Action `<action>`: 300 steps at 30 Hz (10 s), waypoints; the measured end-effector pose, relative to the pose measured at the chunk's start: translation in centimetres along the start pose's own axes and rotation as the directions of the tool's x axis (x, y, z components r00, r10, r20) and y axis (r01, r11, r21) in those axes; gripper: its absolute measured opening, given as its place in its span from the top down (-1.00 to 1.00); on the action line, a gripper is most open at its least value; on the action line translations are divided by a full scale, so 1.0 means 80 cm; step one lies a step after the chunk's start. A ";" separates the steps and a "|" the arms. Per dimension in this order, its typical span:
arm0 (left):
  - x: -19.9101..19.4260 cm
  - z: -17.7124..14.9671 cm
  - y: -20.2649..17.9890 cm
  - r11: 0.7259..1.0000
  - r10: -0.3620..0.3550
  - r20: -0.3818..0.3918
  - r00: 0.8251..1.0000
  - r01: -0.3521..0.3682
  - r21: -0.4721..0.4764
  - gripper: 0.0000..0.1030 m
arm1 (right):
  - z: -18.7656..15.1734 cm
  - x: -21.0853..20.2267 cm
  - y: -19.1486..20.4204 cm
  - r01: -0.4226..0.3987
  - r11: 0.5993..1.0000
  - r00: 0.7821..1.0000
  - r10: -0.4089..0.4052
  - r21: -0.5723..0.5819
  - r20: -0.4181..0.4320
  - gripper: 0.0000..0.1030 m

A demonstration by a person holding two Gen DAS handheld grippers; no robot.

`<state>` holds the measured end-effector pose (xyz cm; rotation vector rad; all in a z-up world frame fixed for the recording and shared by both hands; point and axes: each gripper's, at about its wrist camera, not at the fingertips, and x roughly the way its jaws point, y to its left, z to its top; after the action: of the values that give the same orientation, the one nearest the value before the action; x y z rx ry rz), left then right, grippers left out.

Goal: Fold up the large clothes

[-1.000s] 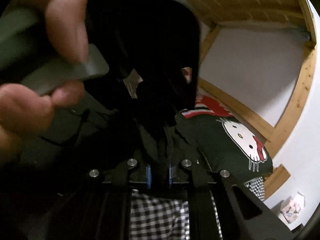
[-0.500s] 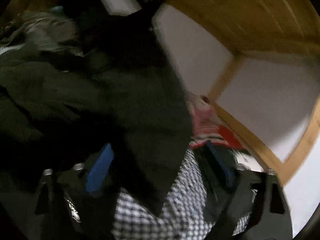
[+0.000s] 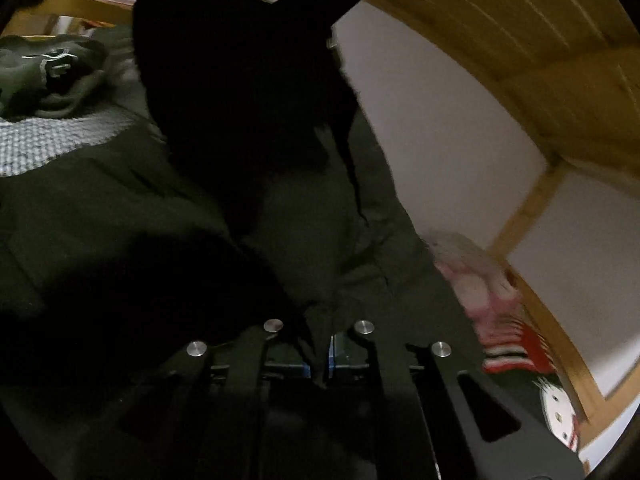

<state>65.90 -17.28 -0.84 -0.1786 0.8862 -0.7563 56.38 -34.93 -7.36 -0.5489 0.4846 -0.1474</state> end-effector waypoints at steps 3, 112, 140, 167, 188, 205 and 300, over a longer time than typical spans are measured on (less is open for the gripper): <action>0.007 -0.012 0.066 0.996 0.079 -0.018 0.997 -0.080 -0.047 0.80 | 0.015 0.024 0.046 -0.108 0.994 0.992 0.108 0.013 -0.064 0.90; -0.086 -0.373 0.175 0.844 0.502 0.157 0.851 -0.442 -0.305 -0.90 | -0.285 -0.086 -0.113 -0.106 0.773 0.913 0.326 0.625 -0.247 -0.95; -0.028 -0.423 0.132 0.942 0.053 0.056 0.997 -0.032 -0.333 -0.26 | -0.373 -0.127 -0.137 -0.218 0.565 0.848 0.513 0.796 -0.132 -0.94; 0.018 -0.436 0.139 0.864 -0.077 0.045 0.996 0.089 -0.495 -0.66 | -0.369 -0.082 -0.090 -0.422 0.097 0.625 0.751 0.901 0.212 0.10; -0.010 -0.400 0.091 0.867 -0.181 0.215 0.960 0.259 -0.426 0.52 | -0.326 -0.093 -0.112 -0.617 -0.235 0.481 0.643 0.751 0.596 0.69; -0.134 -0.421 0.053 0.889 -0.061 0.080 0.995 0.090 -0.448 0.57 | -0.371 -0.181 -0.180 -0.604 -0.272 0.447 0.663 0.749 0.601 0.79; 0.239 0.035 0.134 0.829 0.558 0.016 0.830 -0.557 -0.047 -0.91 | -0.024 0.249 -0.092 -0.100 0.869 0.905 0.281 0.485 -0.318 -0.94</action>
<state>81.24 -22.58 -15.90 0.0397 0.8669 -0.1841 72.86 -47.24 -12.90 0.0064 0.8543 -0.1695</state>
